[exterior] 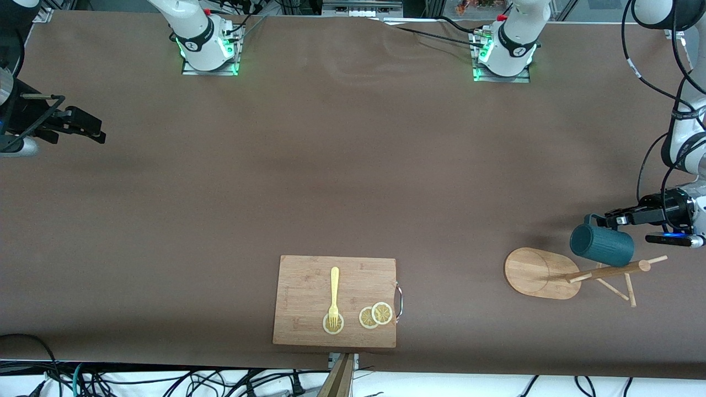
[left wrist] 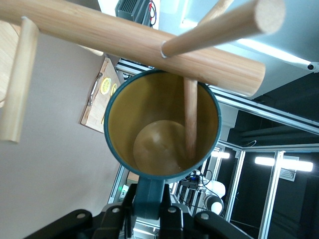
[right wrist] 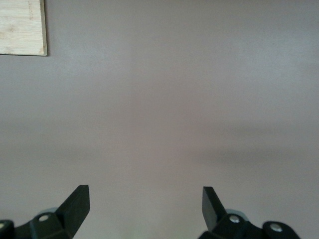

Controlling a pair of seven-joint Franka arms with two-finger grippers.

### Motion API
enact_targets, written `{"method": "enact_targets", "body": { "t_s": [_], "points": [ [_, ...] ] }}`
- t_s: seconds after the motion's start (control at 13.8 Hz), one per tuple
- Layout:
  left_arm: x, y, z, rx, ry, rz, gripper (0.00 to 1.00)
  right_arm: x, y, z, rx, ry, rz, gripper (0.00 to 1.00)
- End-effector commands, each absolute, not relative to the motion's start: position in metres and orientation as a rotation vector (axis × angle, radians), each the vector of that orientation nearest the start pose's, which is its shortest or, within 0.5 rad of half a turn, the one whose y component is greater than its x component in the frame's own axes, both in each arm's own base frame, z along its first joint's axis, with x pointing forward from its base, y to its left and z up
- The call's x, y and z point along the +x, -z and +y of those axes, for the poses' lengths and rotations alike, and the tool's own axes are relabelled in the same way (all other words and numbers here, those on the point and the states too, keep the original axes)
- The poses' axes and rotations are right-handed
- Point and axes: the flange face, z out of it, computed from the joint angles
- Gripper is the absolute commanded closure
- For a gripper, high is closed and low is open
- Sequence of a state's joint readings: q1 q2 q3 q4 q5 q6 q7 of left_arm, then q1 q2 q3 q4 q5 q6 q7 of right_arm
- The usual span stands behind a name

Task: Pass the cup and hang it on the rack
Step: 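Lower the mug onto a rack peg with the left gripper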

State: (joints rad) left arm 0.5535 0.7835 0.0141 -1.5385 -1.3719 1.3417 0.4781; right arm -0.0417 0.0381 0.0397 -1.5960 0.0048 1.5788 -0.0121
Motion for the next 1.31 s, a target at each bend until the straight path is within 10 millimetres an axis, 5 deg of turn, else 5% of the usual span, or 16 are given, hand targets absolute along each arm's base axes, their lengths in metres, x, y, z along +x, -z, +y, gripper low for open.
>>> {"method": "enact_targets", "body": {
  "t_s": [0.0,0.15,0.29,0.44,1.23],
  "points": [
    [0.617,-0.236,0.244,1.470,0.009,0.434,0.99,0.562,-0.596,-0.003,-3.114,-0.090,-0.013,0.00],
    [0.618,-0.234,0.242,1.466,0.011,0.433,0.81,0.562,-0.596,-0.003,-3.113,-0.092,-0.016,0.00],
    [0.618,-0.232,0.241,1.454,0.009,0.436,0.32,0.562,-0.596,-0.003,-3.113,-0.095,-0.016,0.00],
    [0.618,-0.229,0.239,1.442,-0.024,0.414,0.00,0.561,-0.595,-0.003,-3.113,-0.107,-0.014,0.00],
    [0.611,-0.222,0.242,1.437,-0.026,0.400,0.00,0.561,-0.597,0.007,-3.113,-0.107,-0.038,0.00]
  ]
}}
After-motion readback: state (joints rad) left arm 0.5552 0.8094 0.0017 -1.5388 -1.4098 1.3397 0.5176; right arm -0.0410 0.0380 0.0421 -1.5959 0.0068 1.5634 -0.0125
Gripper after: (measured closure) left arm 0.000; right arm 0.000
